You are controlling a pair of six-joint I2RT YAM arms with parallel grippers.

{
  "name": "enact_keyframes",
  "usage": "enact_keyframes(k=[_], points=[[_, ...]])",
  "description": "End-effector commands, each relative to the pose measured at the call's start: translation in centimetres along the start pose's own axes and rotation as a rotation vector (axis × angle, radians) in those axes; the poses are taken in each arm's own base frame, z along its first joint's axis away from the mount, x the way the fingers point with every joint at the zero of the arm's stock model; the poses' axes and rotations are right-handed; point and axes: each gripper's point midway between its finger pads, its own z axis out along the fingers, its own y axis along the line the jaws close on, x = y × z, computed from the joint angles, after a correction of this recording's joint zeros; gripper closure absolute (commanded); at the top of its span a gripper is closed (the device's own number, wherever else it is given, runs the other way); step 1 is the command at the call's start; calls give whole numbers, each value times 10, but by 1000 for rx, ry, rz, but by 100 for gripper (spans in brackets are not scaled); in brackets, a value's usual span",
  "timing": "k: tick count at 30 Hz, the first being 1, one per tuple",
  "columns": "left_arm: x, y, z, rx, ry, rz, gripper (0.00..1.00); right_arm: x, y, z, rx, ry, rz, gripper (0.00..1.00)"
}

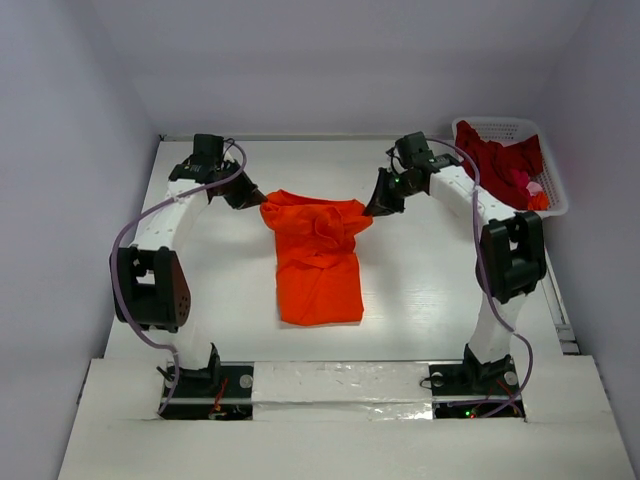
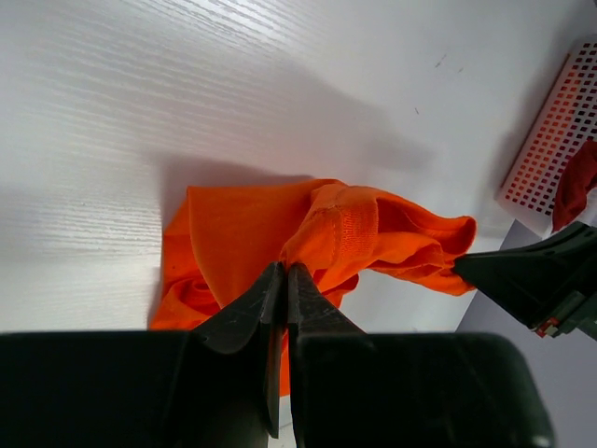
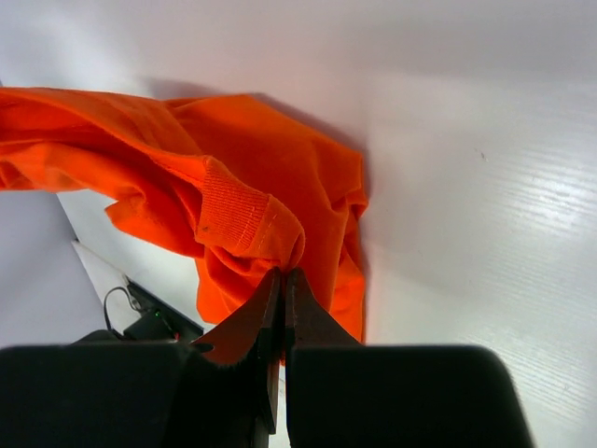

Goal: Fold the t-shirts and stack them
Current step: Fold the long partially folded tshirt into a neat square

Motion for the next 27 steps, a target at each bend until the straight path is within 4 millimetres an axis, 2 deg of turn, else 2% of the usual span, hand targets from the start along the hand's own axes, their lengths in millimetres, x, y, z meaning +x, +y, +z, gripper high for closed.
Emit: enact_keyframes(k=[1, 8, 12, 15, 21, 27], points=[[1, -13, -25, 28, -26, 19, 100, 4, 12, -11, -40, -28, -53, 100], [16, -18, -46, 38, -34, 41, 100, 28, 11, -19, -42, -22, -71, 100], [31, -5, -50, 19, -21, 24, 100, 40, 14, -28, -47, -26, -84, 100], [41, -4, -54, 28, -13, 19, 100, 50, 18, -32, -47, -17, -100, 100], [62, -4, -60, 30, 13, 21, 100, 58, 22, -42, -51, -23, -115, 100], [83, 0, -66, 28, 39, 17, 100, 77, 4, -37, -28, 4, -101, 100]])
